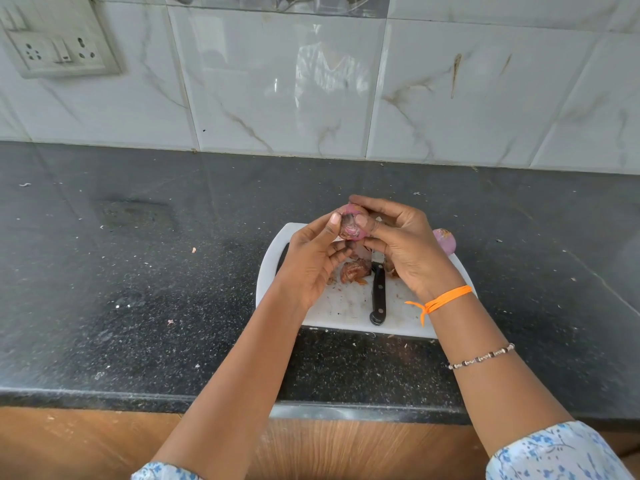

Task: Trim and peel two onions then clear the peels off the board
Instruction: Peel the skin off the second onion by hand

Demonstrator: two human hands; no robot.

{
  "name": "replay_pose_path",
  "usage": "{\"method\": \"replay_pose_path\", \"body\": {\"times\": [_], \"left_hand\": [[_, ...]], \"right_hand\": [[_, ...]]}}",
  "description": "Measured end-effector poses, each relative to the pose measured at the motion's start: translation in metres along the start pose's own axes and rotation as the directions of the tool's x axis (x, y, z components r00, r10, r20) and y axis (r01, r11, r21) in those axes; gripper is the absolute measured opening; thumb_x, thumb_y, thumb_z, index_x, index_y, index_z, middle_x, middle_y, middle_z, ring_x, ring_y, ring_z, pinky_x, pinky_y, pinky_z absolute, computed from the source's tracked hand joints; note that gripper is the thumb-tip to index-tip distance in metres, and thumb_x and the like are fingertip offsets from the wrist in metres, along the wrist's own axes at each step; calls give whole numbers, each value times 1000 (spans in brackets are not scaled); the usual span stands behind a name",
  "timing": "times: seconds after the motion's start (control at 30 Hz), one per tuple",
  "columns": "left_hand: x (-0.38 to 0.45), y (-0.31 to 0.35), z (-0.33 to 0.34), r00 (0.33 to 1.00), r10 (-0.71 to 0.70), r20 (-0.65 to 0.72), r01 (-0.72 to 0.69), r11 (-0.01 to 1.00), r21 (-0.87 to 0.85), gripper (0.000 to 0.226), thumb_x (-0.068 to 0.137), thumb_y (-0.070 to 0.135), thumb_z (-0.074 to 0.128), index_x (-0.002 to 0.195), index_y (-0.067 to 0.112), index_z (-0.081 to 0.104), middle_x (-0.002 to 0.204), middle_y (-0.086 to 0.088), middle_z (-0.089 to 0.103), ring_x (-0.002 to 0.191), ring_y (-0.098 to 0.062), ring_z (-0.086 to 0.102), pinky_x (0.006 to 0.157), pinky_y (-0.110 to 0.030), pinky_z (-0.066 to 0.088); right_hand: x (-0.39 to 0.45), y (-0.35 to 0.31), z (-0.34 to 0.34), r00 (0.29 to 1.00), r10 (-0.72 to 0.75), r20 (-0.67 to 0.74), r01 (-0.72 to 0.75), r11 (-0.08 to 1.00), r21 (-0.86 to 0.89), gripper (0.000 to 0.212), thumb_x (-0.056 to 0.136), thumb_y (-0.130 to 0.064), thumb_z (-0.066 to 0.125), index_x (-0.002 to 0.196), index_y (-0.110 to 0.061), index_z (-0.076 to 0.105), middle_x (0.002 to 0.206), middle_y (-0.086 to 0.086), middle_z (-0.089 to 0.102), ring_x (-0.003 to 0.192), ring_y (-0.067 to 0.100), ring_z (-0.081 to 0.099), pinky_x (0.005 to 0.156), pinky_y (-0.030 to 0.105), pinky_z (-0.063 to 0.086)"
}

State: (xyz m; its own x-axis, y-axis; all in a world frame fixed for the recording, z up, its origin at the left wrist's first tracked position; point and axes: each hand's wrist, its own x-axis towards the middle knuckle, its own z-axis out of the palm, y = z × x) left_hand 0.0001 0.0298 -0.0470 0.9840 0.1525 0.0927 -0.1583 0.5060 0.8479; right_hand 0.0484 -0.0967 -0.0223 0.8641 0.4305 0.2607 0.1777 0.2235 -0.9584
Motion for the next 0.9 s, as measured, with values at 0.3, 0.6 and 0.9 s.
{"method": "replay_pose_path", "body": {"times": [0.3, 0.6, 0.9], "left_hand": [[2, 2, -2, 1000, 6, -10, -7, 994, -112, 25, 97, 21, 45, 103, 6, 63, 80, -3, 71, 66, -8, 64, 65, -17, 54], [4, -2, -2, 1000, -28, -9, 27, 997, -77, 23, 97, 19, 45, 103, 6, 64, 78, -2, 72, 68, -9, 66, 63, -17, 54], [3, 0, -1, 999, -43, -26, 38, 983, -182, 27, 98, 20, 42, 113, 4, 59, 83, -4, 71, 68, -9, 66, 66, -18, 55]], "right_hand": [[1, -1, -3, 996, 6, 85, -9, 999, 39, 23, 88, -7, 57, 108, -14, 66, 104, -2, 72, 101, 15, 67, 83, 29, 57], [1, 2, 3, 997, -52, -55, 52, 999, -11, 23, 80, 2, 67, 99, -9, 69, 86, -3, 73, 83, 12, 70, 69, 24, 58], [2, 3, 1, 999, -49, -3, 49, 999, -11, 19, 83, -13, 64, 101, -13, 69, 99, -1, 73, 94, 18, 69, 84, 38, 57]]}}
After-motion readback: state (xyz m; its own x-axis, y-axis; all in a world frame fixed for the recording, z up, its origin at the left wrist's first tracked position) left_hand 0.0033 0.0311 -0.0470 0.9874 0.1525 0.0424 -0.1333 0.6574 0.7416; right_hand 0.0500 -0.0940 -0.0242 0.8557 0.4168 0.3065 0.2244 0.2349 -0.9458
